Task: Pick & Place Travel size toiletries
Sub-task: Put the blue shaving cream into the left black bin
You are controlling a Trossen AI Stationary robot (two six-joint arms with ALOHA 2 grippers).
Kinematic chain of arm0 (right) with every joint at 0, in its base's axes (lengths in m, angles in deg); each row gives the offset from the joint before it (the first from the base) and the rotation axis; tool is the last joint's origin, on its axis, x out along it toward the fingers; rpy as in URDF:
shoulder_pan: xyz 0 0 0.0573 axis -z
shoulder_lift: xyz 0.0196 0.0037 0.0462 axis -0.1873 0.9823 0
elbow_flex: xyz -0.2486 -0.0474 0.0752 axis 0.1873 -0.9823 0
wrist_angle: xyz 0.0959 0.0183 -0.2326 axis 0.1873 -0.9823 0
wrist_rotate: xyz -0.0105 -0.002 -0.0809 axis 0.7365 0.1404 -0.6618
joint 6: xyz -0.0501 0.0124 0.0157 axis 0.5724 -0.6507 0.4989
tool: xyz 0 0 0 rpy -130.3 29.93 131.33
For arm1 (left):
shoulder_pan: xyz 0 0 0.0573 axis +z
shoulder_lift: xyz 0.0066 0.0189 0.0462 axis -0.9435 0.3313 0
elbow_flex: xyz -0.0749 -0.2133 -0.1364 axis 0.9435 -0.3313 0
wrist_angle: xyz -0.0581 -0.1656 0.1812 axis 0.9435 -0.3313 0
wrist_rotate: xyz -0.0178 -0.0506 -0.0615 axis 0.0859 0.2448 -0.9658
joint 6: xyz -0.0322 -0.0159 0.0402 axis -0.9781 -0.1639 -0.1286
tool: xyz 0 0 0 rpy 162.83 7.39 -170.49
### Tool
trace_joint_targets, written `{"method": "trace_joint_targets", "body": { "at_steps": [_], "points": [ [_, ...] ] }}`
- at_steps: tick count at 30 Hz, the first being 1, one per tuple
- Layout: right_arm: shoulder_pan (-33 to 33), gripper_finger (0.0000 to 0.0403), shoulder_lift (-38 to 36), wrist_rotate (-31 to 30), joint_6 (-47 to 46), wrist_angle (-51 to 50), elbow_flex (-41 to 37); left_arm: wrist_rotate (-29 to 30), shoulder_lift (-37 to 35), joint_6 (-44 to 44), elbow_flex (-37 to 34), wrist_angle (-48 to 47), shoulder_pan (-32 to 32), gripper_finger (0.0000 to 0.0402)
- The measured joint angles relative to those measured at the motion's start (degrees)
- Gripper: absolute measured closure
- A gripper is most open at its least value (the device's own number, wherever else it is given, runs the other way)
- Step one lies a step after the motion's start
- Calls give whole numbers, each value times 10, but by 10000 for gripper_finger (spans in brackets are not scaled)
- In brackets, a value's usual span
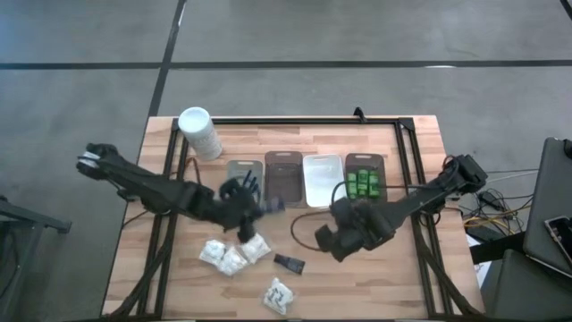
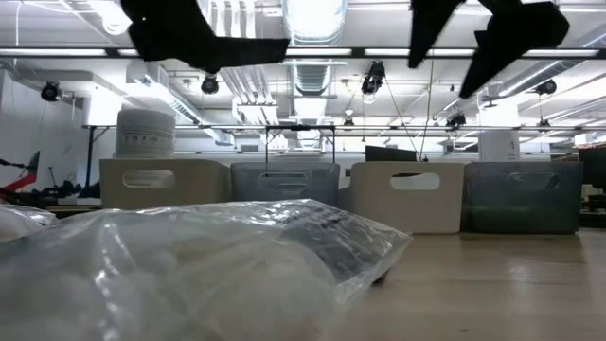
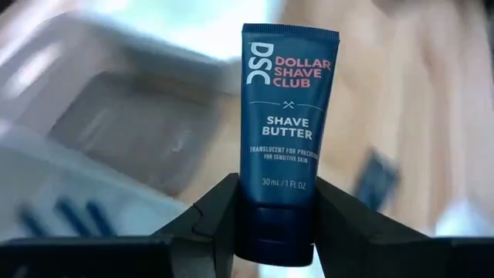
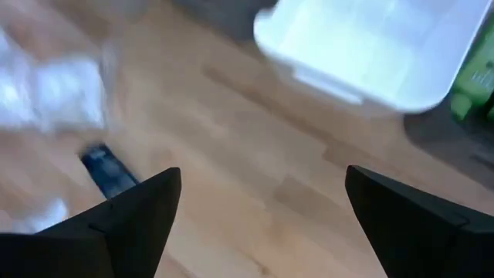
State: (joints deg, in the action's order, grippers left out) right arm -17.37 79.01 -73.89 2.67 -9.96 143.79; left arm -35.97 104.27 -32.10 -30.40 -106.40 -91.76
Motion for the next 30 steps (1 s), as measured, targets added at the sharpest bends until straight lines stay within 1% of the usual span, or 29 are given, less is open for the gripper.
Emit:
{"method": "trace_joint_targets", "body": {
  "at_steps": [2, 4, 8, 12, 16, 19, 25, 30],
  "points": [
    [6, 39, -13, -20, -11, 3, 0, 21, -19, -106, 0, -9, 14, 265],
    [12, 39, -22, -34, -8, 12, 0, 24, -34, -158, 0, -2, 23, 265],
    [23, 39, -38, -40, -5, 12, 0, 23, -49, -191, 0, 12, 36, 265],
    [33, 39, -51, -42, -24, 12, 0, 25, -46, -219, -1, 16, 56, 265],
    [40, 39, -56, -42, -51, 12, 0, 29, -31, -288, -14, 43, 96, 264],
    [40, 39, -56, -42, -56, 11, 0, 21, -16, -339, -30, 81, 132, 264],
    [40, 39, -56, -42, -58, 11, 0, 11, 23, -418, -68, 212, 187, 264],
    [40, 39, -56, -42, -58, 10, 0, 7, 71, -465, -73, 235, 209, 264]
  ]
}}
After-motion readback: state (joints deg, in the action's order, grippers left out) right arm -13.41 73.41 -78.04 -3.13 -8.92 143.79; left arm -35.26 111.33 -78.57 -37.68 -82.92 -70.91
